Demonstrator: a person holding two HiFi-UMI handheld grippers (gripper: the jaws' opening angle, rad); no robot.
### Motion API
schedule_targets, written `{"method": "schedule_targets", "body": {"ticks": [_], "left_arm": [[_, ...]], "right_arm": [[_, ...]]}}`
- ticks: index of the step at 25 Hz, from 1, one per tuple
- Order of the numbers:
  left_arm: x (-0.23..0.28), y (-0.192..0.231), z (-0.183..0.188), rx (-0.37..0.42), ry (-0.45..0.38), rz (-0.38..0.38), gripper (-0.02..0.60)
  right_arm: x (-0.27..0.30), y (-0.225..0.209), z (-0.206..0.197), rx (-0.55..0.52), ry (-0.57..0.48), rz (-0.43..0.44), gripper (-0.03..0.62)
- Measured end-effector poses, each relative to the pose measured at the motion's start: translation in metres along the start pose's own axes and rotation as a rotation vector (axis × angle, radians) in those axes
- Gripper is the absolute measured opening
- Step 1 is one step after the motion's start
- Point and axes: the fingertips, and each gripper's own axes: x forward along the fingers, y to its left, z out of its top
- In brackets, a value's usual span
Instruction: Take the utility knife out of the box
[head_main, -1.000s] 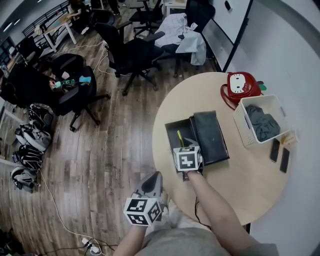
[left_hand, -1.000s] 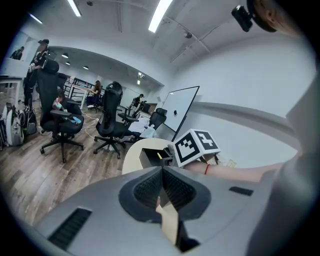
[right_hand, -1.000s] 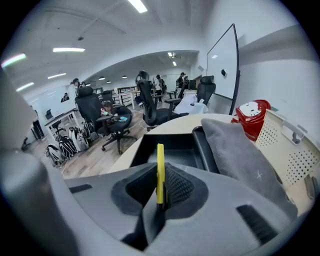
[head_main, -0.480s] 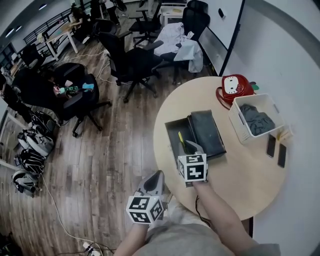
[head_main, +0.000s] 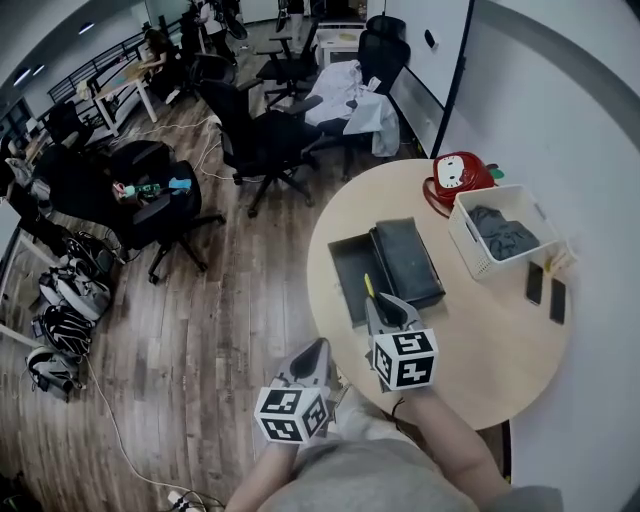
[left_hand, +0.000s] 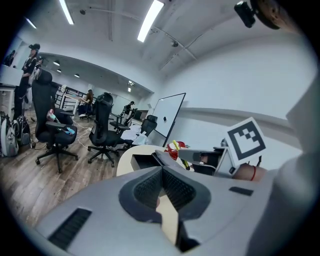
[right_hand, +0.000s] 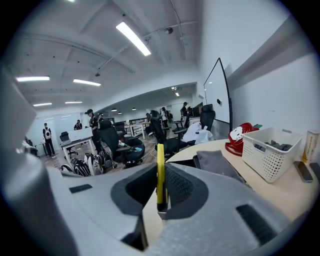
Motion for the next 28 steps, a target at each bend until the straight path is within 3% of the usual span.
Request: {"method": "schedule_targets", "body": {"ticks": [15,28], "left_arm": [[-0.035,-0.032,-0.007,0.041,-0.027,-0.030,0.003],[-0.049,-0.038,-0.013,0.046,-0.035,-0.027,0.003]], "right_arm": [[-0.097,0.016,-0.003,0.006,-0.123,0.017,0.037],[-0.120,0.024,-0.012,0.041,-0.138,0.046,0.037]]}}
